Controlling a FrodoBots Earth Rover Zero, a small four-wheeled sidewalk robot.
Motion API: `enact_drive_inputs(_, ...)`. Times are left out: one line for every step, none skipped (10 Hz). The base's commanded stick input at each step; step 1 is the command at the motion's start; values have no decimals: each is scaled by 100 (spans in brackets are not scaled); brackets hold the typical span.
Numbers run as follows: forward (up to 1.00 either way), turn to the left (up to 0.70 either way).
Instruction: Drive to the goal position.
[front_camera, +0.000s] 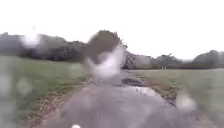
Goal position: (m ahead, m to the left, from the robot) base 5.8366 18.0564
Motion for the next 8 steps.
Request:
enact_drive_inputs(85, 0)
enact_drive_inputs(85, 0)
enact_drive_inputs(85, 0)
enact_drive_inputs(85, 0)
enact_drive_inputs(85, 0)
enact_drive_inputs(85, 0)
enact_drive_inputs(85, 0)
enact_drive_inputs(85, 0)
